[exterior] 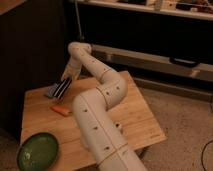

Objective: Place the eraser on the white sponge

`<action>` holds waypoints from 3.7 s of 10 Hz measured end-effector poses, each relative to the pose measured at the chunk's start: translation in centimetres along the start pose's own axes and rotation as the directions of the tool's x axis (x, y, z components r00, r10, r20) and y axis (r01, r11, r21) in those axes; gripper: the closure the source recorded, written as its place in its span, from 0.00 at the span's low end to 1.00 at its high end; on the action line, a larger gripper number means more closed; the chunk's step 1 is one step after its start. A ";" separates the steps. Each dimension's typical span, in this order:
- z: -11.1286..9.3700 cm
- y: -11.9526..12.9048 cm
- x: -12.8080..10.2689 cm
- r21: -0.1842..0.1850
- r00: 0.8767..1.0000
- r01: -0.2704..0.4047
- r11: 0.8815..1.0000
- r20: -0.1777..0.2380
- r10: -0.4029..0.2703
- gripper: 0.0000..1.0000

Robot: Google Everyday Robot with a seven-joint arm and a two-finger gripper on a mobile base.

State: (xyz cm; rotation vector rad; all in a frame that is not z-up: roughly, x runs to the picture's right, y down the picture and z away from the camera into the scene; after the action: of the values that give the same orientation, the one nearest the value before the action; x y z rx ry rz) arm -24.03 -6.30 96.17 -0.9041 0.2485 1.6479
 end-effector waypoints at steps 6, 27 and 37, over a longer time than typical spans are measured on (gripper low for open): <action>0.3 3.1 -0.1 -0.078 0.965 -0.262 0.962 0.004 0.263 1.00; 3.2 2.9 0.3 -0.065 0.750 -0.661 0.747 -0.059 0.659 1.00; 3.2 2.9 0.3 -0.065 0.750 -0.661 0.747 -0.059 0.659 0.20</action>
State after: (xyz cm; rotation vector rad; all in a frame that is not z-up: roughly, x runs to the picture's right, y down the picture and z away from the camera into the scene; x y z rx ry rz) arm -28.01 -5.03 97.23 -0.9653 0.5818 2.3179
